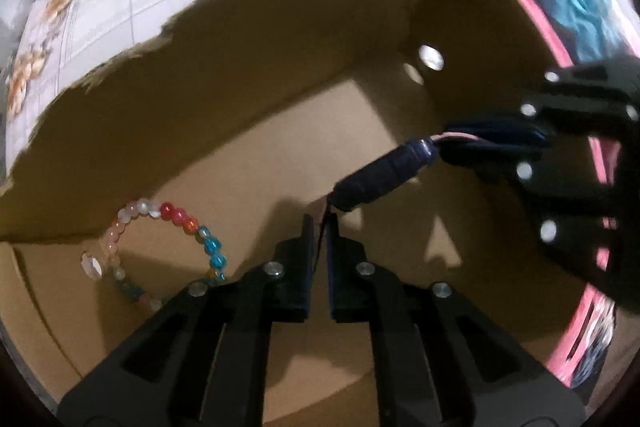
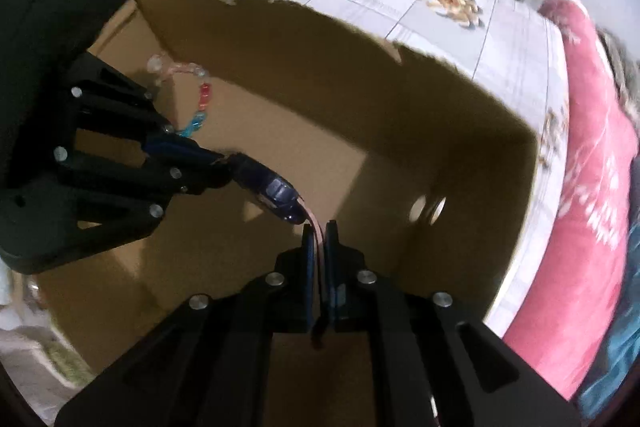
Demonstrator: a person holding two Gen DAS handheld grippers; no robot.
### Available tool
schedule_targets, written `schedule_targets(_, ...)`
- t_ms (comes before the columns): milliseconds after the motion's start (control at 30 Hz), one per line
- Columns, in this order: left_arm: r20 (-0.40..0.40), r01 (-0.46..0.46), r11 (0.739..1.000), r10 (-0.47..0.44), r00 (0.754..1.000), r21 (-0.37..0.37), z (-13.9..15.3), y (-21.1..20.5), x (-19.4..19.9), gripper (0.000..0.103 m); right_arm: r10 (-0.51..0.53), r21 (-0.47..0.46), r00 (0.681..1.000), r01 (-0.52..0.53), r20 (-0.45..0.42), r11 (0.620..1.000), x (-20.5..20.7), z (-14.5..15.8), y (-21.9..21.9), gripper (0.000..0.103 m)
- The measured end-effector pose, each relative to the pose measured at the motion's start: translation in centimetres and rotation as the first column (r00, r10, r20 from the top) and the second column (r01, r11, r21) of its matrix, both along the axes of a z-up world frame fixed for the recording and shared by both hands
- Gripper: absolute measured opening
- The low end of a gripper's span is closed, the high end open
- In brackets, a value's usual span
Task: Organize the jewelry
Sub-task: 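Lift the pink watch with both grippers and carry it over the box, then open both grippers to drop the watch into the box, then move both grippers back from the box to the table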
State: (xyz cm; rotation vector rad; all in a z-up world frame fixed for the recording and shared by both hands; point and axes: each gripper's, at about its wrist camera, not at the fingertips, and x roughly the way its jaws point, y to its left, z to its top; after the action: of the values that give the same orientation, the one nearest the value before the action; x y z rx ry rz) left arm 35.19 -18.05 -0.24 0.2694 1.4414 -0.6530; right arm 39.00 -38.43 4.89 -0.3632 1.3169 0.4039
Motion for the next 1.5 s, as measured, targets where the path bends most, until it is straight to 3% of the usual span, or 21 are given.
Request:
schedule_targets(67,0.015,-0.023,1.000,0.023,1.000,0.007,-0.2,0.1,0.6,0.014,0.005,-0.019,1.000,-0.004,0.020,1.000,0.5,-0.3,0.5,0.009)
schedule_targets(200,0.043,-0.062,0.998,0.063,0.997,-0.016,-0.1,0.6,1.1,0.041,-0.001,-0.014,0.997,0.002,0.078,1.000,0.4,0.4,0.3,0.009)
schedule_targets(400,0.065,-0.068,0.997,0.069,0.996,-0.025,0.4,1.1,0.9,0.042,-0.072,0.043,0.985,0.066,0.154,0.997,1.9,2.4,-1.8,0.016)
schedule_targets(567,0.088,-0.067,0.997,0.069,0.994,-0.025,1.2,2.3,0.8,0.042,-0.154,0.114,0.978,0.139,0.141,0.984,2.8,3.3,-3.5,0.016)
schedule_targets(767,0.161,-0.089,0.990,0.105,0.981,-0.107,5.1,5.4,-0.8,0.043,-0.196,0.210,0.970,0.163,0.147,0.964,1.1,5.4,-4.0,0.016)
schedule_targets(833,0.212,-0.085,0.983,0.119,0.970,-0.164,7.7,7.1,-2.7,0.043,-0.204,0.266,0.965,0.155,0.164,0.951,-0.1,6.7,-4.4,0.016)
schedule_targets(900,0.260,-0.072,0.970,0.133,0.956,-0.231,10.1,8.6,-4.8,0.050,-0.217,0.315,0.955,0.147,0.202,0.938,-2.2,8.6,-4.9,0.021)
schedule_targets(967,0.309,-0.059,0.956,0.151,0.939,-0.288,12.2,10.3,-7.2,0.057,-0.232,0.362,0.940,0.132,0.249,0.923,-4.8,10.5,-5.6,0.037)
schedule_targets(1033,0.384,-0.023,0.933,0.170,0.908,-0.360,14.3,12.9,-10.9,0.064,-0.252,0.391,0.921,0.124,0.297,0.912,-7.7,12.1,-6.3,0.044)
schedule_targets(1133,0.482,0.019,0.909,0.203,0.852,-0.417,15.6,16.5,-16.2,0.076,-0.320,0.457,0.880,0.137,0.352,0.879,-13.0,13.6,-8.0,0.058)
schedule_targets(1200,0.493,0.016,0.900,0.223,0.841,-0.435,15.0,18.2,-19.2,0.081,-0.400,0.491,0.842,0.193,0.362,0.850,-17.1,13.5,-9.3,0.066)
schedule_targets(1267,0.470,-0.012,0.895,0.245,0.848,-0.445,13.7,19.2,-21.5,0.082,-0.440,0.458,0.815,0.248,0.378,0.853,-19.8,12.4,-9.5,0.074)
schedule_targets(1333,0.402,-0.065,0.888,0.269,0.875,-0.454,11.2,19.7,-23.6,0.083,-0.455,0.370,0.790,0.311,0.411,0.875,-22.8,10.1,-8.9,0.078)
schedule_targets(1433,0.269,-0.109,0.879,0.258,0.928,-0.465,6.5,18.8,-24.9,0.083,-0.488,0.320,0.810,0.391,0.326,0.863,-25.6,4.6,-8.3,0.083)
schedule_targets(1467,0.237,-0.124,0.884,0.252,0.938,-0.450,5.2,18.3,-24.9,0.083,-0.493,0.303,0.821,0.410,0.288,0.860,-25.9,2.9,-8.3,0.083)
schedule_targets(1500,0.217,-0.139,0.907,0.241,0.946,-0.398,3.3,17.2,-25.0,0.083,-0.504,0.264,0.824,0.442,0.260,0.858,-26.0,1.0,-8.1,0.083)
